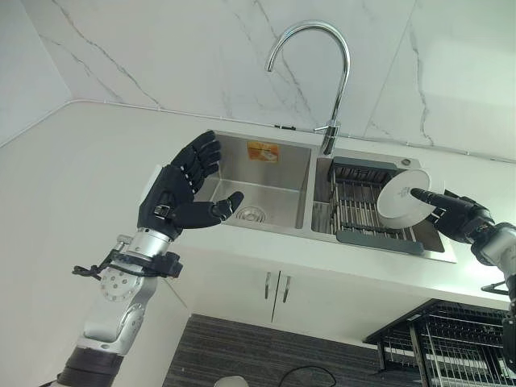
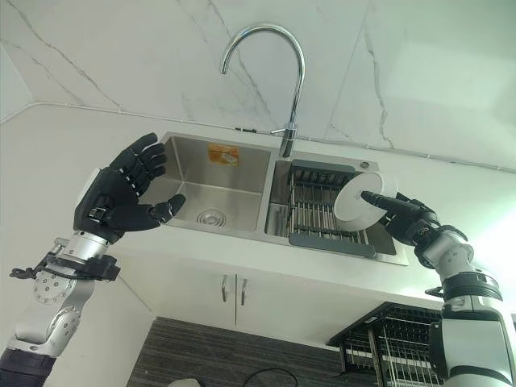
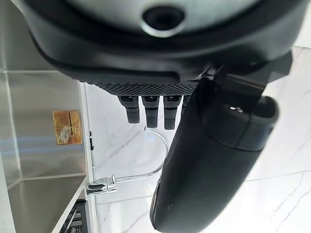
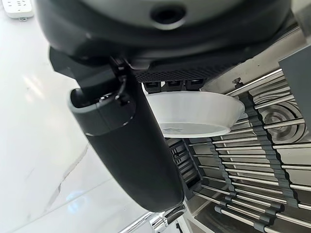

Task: Place the dishes in the dishwasher.

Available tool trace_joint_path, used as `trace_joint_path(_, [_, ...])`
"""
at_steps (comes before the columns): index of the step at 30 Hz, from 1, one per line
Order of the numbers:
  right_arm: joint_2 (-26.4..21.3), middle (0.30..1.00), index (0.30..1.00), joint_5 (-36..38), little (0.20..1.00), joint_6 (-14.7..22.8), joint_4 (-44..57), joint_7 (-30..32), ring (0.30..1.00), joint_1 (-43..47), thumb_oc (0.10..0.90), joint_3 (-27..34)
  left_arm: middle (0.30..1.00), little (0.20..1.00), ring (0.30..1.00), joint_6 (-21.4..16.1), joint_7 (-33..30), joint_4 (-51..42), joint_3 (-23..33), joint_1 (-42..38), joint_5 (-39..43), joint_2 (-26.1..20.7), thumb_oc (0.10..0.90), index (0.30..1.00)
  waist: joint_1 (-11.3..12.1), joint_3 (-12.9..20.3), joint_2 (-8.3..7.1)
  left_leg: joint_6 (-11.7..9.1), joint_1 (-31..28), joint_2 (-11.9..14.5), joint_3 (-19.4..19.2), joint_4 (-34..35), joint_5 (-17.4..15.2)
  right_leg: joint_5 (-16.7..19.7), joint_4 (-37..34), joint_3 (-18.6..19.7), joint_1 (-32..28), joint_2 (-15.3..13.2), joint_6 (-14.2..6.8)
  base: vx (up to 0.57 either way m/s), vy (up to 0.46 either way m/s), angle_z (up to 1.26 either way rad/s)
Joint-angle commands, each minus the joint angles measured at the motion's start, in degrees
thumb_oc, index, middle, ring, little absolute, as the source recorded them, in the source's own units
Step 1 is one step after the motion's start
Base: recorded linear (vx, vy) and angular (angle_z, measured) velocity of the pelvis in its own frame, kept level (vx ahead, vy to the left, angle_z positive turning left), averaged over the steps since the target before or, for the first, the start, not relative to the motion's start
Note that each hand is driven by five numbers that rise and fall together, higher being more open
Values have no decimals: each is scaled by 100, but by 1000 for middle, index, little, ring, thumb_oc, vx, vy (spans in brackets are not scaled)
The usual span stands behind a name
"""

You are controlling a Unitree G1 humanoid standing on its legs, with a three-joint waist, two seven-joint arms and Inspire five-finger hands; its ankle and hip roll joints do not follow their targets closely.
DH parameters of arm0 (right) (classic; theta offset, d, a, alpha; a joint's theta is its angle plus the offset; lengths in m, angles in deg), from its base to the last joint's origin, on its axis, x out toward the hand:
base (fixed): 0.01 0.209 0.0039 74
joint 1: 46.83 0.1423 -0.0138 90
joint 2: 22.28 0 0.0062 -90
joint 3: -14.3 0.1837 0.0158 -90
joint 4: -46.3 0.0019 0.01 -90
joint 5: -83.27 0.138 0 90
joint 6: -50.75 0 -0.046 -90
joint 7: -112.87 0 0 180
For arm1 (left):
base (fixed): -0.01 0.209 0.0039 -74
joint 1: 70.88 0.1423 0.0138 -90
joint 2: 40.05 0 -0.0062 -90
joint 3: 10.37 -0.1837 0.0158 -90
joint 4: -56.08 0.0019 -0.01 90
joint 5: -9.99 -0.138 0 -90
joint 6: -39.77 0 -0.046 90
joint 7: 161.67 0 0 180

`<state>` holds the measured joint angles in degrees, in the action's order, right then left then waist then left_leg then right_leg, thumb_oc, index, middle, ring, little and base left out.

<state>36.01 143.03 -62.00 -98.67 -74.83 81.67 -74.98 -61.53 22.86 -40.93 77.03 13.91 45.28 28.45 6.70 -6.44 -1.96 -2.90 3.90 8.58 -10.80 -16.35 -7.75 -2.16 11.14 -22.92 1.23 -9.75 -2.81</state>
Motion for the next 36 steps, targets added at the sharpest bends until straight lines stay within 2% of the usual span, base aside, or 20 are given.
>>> trace_joint_path(1, [-608, 900, 900, 364, 900, 475, -19, -91, 900, 925, 800, -68, 900, 900, 900, -470, 45, -473, 38, -430, 154, -421, 800, 900, 136, 485, -34, -250, -109, 141, 12, -84, -334, -755, 605, -100, -165, -263, -350, 0, 0, 0])
trace_joint_path(19, [-614, 900, 900, 320, 900, 541, -268, -40, 900, 1090, 800, -83, 900, 900, 900, -412, 80, -504, 95, -343, 192, -445, 800, 900, 258, 462, -11, -310, -53, 200, 127, -84, -211, -830, 605, -284, -291, -208, -247, 22, -29, 8])
trace_joint_path(20, [-606, 851, 851, 300, 851, 550, -275, -48, 851, 1096, 767, -82, 900, 900, 900, -406, 87, -507, 96, -342, 191, -443, 800, 900, 266, 459, -10, -313, -49, 200, 136, -84, -204, -833, 605, -293, -298, -206, -243, 17, -21, 9])
trace_joint_path(21, [-598, 625, 625, 270, 625, 560, -284, -49, 625, 1105, 616, -92, 900, 900, 900, -404, 96, -506, 96, -342, 191, -441, 800, 900, 275, 461, -9, -314, -44, 198, 148, -84, -199, -837, 605, -301, -303, -204, -239, 16, -21, 5])
trace_joint_path(22, [-590, 535, 535, 199, 535, 625, -290, -13, 535, 1115, 557, -110, 900, 900, 900, -406, 102, -499, 93, -344, 187, -436, 800, 900, 284, 462, -10, -313, -40, 195, 161, -84, -193, -840, 605, -307, -308, -200, -232, 16, -18, 5])
trace_joint_path(23, [-578, 300, 300, 161, 300, 687, -295, 24, 300, 1133, 400, -133, 900, 900, 900, -408, 100, -493, 89, -347, 186, -434, 800, 900, 288, 462, -10, -314, -37, 194, 169, -84, -187, -842, 605, -310, -312, -197, -227, 13, -17, 5])
trace_joint_path(31, [-518, 300, 300, -28, 300, 880, -208, 289, 300, 1231, 400, -256, 900, 900, 900, -397, 91, -470, 70, -337, 179, -430, 800, 900, 299, 449, 17, -318, -17, 191, 185, -84, -155, -844, 605, -311, -315, -185, -208, 1, -2, 0])
trace_joint_path(36, [-503, 300, 300, -161, 300, 1271, -112, 665, 300, 1260, 400, -293, 900, 900, 900, -375, 43, -491, 19, -365, 131, -391, 800, 900, 269, 445, 32, -323, -15, 205, 154, -84, -149, -835, 605, -280, -294, -178, -207, -9, 1, 0])
